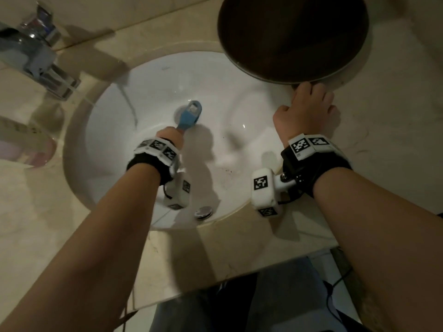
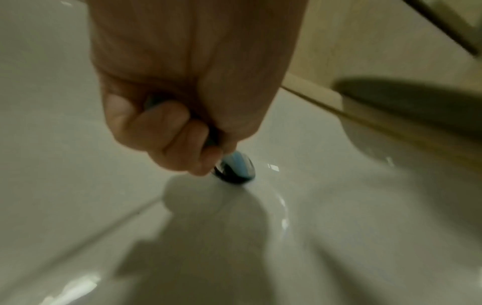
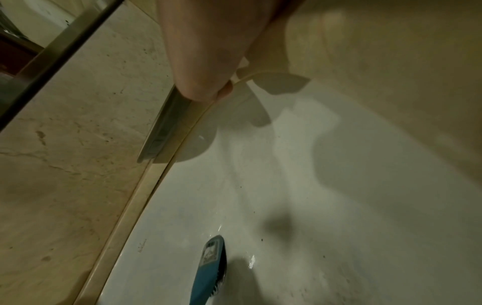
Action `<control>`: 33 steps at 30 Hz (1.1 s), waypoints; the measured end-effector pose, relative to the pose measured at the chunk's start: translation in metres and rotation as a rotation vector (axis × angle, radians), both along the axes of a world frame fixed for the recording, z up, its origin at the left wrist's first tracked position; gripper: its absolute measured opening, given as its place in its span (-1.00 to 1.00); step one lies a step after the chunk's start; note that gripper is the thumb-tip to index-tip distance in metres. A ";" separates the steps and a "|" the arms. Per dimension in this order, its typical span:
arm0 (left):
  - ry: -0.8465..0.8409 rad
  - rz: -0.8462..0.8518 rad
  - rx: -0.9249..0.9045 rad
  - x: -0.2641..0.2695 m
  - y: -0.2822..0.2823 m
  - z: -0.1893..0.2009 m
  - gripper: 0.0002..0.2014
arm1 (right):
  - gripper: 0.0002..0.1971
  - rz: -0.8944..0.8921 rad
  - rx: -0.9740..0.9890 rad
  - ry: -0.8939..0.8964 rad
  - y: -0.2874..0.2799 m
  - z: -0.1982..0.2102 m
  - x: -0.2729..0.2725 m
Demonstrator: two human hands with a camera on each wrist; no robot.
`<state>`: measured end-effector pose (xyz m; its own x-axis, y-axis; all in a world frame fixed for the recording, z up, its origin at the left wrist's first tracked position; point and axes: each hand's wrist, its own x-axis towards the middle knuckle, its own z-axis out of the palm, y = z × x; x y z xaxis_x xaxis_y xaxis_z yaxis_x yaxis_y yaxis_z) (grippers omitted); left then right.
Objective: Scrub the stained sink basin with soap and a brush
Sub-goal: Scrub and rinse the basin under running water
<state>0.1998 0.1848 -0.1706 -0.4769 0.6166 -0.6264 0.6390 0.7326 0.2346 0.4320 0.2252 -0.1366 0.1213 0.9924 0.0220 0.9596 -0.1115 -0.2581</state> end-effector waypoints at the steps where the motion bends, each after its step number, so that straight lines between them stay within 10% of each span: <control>1: -0.092 0.052 0.017 -0.007 -0.002 0.002 -0.73 | -0.65 0.002 0.001 0.000 0.000 0.000 0.000; 7: -0.362 0.062 0.043 -0.016 -0.013 0.027 -0.61 | -0.64 0.005 -0.013 0.038 -0.003 0.005 0.001; 18: -0.451 -0.288 -0.517 -0.005 -0.057 0.048 -0.66 | -0.65 -0.312 -0.162 0.380 -0.029 0.025 -0.003; 33: -0.103 -0.212 -0.195 -0.008 -0.033 0.061 -0.62 | -0.71 -0.163 -0.028 0.099 -0.055 0.007 0.001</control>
<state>0.1913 0.1519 -0.1098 -0.2787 0.5587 -0.7811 0.7624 0.6233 0.1738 0.4327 0.1703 -0.1294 0.2806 0.9595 -0.0255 0.8985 -0.2719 -0.3446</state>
